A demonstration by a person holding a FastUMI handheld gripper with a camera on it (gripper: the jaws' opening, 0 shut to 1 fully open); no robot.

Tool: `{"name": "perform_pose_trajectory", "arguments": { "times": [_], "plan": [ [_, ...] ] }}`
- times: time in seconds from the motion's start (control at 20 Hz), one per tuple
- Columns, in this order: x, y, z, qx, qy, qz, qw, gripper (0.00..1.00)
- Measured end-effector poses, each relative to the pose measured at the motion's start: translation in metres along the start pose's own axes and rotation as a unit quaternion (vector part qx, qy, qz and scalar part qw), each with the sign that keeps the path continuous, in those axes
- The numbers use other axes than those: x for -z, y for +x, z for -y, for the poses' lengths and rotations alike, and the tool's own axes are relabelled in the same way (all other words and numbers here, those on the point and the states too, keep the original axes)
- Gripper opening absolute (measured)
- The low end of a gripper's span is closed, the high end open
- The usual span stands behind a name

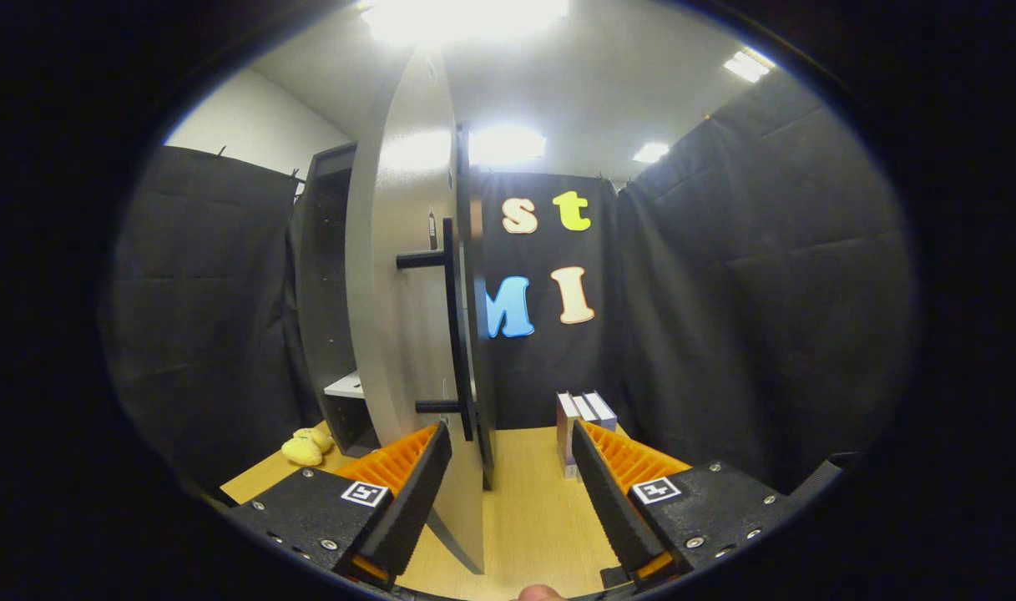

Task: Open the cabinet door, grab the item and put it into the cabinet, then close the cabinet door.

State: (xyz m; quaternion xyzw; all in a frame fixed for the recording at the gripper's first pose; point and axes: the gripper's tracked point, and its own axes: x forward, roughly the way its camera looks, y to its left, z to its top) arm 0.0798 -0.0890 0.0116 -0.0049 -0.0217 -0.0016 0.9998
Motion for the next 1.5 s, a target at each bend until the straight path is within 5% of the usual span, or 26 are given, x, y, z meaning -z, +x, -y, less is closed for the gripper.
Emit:
{"name": "perform_pose_trajectory", "arguments": {
  "times": [0.2, 0.5, 0.8, 1.15, 1.35, 1.45, 1.5],
  "plan": [
    [0.046, -0.027, -0.014, 0.017, -0.007, 0.022, 1.000, 0.90],
    [0.191, -0.071, -0.053, 0.015, -0.039, -0.038, 0.998, 0.91],
    [0.326, -0.084, -0.146, -0.017, 0.033, -0.115, 0.993, 0.92],
    [0.371, -0.038, -0.226, -0.078, 0.023, -0.123, 0.989, 0.92],
    [0.394, -0.019, -0.225, -0.054, -0.001, -0.158, 0.986, 0.91],
    [0.397, -0.015, -0.221, -0.047, -0.002, -0.164, 0.985, 0.83],
    [0.398, -0.015, -0.221, -0.051, 0.004, -0.170, 0.984, 0.69]
  ]
}}
